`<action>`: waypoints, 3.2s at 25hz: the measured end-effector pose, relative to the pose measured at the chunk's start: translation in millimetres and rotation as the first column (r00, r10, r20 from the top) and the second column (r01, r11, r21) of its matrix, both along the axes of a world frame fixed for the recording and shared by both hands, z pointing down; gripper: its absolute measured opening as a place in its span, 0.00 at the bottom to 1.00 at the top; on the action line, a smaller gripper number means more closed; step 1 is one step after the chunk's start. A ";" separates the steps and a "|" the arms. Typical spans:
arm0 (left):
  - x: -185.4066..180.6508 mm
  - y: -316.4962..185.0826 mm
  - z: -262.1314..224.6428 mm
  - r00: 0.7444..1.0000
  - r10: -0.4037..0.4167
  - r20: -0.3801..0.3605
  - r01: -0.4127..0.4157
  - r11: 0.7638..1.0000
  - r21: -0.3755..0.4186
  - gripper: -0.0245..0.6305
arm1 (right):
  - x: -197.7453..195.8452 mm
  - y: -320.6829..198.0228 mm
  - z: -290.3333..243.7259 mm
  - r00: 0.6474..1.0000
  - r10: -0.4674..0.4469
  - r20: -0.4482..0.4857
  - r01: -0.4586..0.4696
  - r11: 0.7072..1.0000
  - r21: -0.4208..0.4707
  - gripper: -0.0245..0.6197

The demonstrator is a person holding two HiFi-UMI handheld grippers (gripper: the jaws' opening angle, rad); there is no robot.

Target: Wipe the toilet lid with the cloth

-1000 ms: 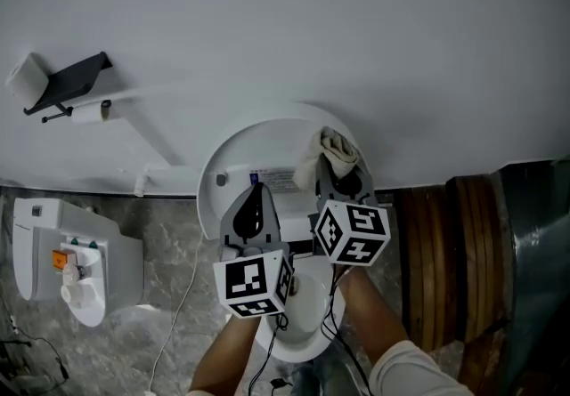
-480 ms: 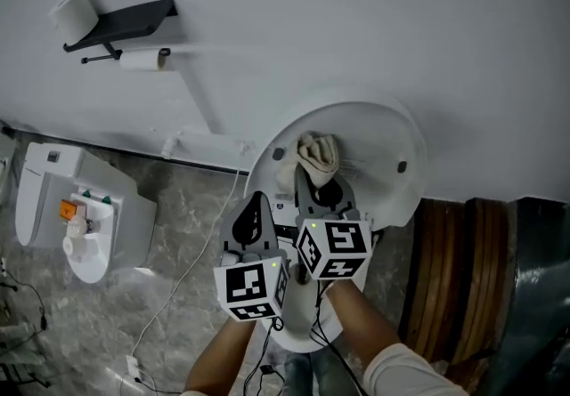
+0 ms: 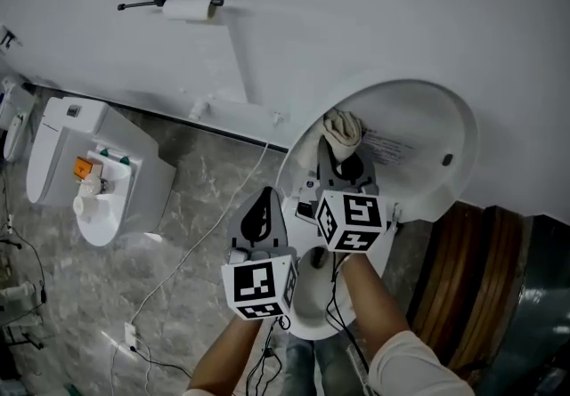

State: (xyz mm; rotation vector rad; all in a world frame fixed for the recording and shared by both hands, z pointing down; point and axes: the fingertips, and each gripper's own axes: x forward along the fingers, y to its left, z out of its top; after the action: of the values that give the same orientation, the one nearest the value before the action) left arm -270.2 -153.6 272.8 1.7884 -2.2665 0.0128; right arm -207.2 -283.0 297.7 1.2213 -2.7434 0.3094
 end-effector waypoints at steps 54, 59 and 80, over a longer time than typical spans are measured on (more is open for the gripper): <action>124.6 -37.2 65.5 0.975 0.199 -0.095 -0.204 0.978 -0.044 0.04 | 233.4 -30.7 106.7 0.880 0.459 -0.124 -0.469 0.881 -0.068 0.17; 175.4 -54.1 74.2 0.955 0.270 -0.123 -0.279 0.959 -0.056 0.04 | 268.7 -30.3 111.8 0.854 0.503 -0.137 -0.515 0.853 -0.079 0.17; -37.8 69.1 131.6 0.975 -0.199 -0.103 0.180 0.970 -0.164 0.04 | -32.8 48.8 165.7 0.995 0.012 -0.100 -0.024 0.992 -0.126 0.17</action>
State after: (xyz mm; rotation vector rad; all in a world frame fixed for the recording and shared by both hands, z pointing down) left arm -307.9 -84.5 404.3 1.4517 -2.2747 0.0429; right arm -240.0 -234.2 463.4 1.1958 -2.5868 0.4075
